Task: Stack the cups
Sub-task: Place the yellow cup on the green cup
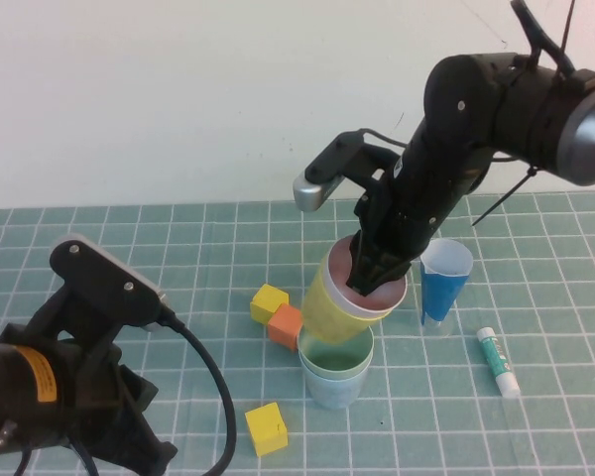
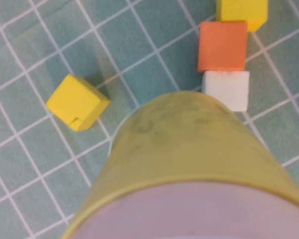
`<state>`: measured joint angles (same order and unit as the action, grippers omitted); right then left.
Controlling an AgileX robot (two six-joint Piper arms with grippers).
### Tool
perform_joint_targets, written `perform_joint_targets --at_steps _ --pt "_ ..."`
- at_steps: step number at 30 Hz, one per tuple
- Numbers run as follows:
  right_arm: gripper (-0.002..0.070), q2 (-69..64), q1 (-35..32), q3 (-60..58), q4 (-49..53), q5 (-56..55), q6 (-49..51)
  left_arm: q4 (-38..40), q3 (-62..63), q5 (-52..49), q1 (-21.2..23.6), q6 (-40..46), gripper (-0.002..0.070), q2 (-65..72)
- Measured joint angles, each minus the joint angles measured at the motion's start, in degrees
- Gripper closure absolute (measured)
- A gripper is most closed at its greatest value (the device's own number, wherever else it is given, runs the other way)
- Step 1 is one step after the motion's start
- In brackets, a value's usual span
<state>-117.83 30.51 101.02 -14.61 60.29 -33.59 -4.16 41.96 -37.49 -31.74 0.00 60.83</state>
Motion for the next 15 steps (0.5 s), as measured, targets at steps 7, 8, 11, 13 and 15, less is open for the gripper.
perform_joint_targets --at_steps 7,8,11,13,15 --pt "0.0610 -0.6 0.0 0.1 1.0 4.5 -0.6 -0.3 0.0 0.6 0.0 0.0 0.0676 0.0" --pt "0.0607 -0.7 0.0 0.1 1.0 4.6 -0.7 -0.3 0.0 0.8 0.0 0.0 0.0676 0.0" --pt "0.0572 -0.7 0.0 0.1 1.0 4.3 -0.9 -0.4 0.0 1.5 0.0 -0.4 0.0676 0.0" --pt "0.0510 -0.7 0.0 0.1 1.0 3.8 -0.9 -0.4 0.0 1.9 0.0 -0.4 0.0676 0.0" --pt "0.0444 -0.7 0.0 0.1 1.0 3.0 -0.9 -0.4 0.0 2.0 0.0 -0.4 0.0676 0.0"
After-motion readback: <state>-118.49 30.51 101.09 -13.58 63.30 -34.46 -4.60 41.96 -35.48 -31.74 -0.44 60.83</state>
